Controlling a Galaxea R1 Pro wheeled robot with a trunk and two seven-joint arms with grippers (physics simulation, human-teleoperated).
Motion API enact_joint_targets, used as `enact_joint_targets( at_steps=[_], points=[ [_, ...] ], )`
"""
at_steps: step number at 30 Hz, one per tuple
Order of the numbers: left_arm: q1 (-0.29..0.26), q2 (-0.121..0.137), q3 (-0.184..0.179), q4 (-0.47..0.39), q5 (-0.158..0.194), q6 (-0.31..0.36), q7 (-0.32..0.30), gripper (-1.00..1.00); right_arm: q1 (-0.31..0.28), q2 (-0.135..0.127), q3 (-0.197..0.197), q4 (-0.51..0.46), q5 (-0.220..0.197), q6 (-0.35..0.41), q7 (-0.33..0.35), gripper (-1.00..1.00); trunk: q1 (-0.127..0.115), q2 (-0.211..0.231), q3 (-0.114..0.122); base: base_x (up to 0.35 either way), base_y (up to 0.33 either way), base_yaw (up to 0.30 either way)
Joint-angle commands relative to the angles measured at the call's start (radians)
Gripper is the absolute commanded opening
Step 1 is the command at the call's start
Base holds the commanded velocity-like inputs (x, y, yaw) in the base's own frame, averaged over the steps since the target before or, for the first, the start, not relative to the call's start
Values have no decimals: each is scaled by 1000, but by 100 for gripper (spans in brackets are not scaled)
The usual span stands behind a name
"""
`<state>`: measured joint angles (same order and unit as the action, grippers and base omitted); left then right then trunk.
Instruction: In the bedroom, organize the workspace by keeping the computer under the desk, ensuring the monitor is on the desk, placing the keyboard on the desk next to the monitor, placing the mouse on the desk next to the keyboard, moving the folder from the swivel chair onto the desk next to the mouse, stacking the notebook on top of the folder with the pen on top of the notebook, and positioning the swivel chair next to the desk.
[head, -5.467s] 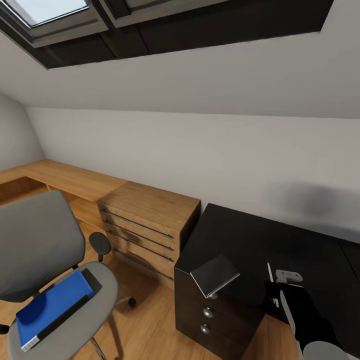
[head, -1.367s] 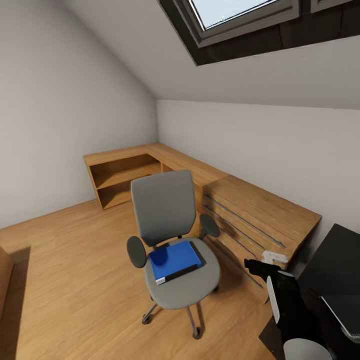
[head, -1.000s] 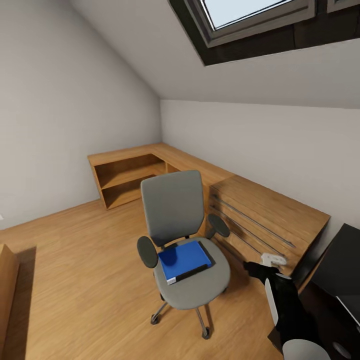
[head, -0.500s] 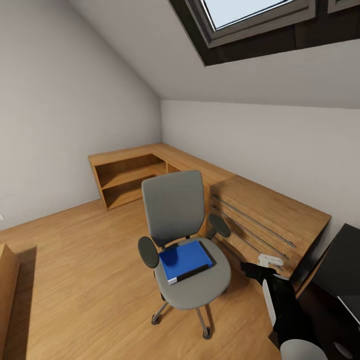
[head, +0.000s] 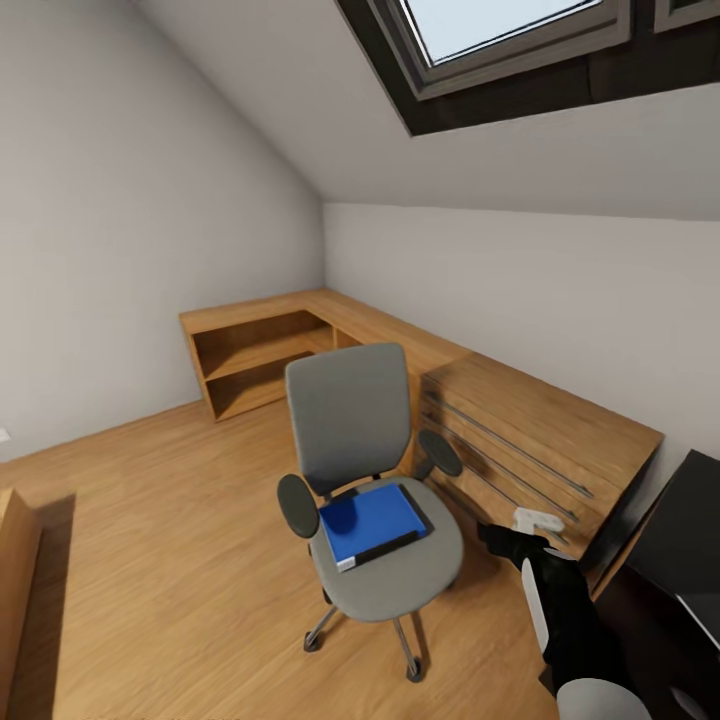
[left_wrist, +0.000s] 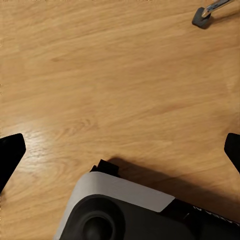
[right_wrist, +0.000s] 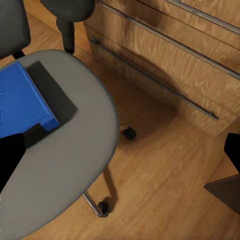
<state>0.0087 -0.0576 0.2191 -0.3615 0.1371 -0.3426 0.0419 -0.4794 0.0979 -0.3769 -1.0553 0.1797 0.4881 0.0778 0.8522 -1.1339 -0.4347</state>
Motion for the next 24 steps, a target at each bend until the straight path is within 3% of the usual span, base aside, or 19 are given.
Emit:
enact_joint_targets(
  at_steps=[1, 2, 4, 5, 8, 14, 19, 24],
  points=[
    [1, 0, -3, -2, 9, -1, 3, 100, -1, 1, -4, -2, 10, 1, 8, 100, 0, -1, -1, 0, 0, 130],
    [1, -1, -4, -22, 8, 0, 8, 100, -1, 3, -4, 3, 11, -55, 4, 100, 0, -1, -1, 0, 0, 234],
    [1, -1, -4, -52, 8, 7, 12, 100, -1, 6, -4, 4, 12, -88, 3, 100, 0, -1, -1, 0, 0, 247],
    [1, -1, -4, -114, 9, 40, 22, 100, -1, 13, -4, 6, 14, -118, 2, 100, 0, -1, -1, 0, 0, 265],
    [1, -1, -4, -168, 9, 84, 28, 100, -1, 15, -4, 7, 17, -127, 2, 100, 0, -1, -2, 0, 0, 268],
    [1, -3, -5, -326, 8, 278, 31, 100, -1, 16, -5, 23, 19, -144, 2, 100, 0, -1, -6, 0, 0, 271],
    [-16, -2, -6, -357, 6, 393, 32, 100, -1, 16, -5, 51, 21, -234, 1, 100, 0, -1, -9, 0, 0, 245],
    [-45, 4, -5, -363, 7, 497, 29, 100, -1, 16, -5, 57, 20, -269, 2, 100, 0, -1, -10, 0, 0, 80]
  ],
)
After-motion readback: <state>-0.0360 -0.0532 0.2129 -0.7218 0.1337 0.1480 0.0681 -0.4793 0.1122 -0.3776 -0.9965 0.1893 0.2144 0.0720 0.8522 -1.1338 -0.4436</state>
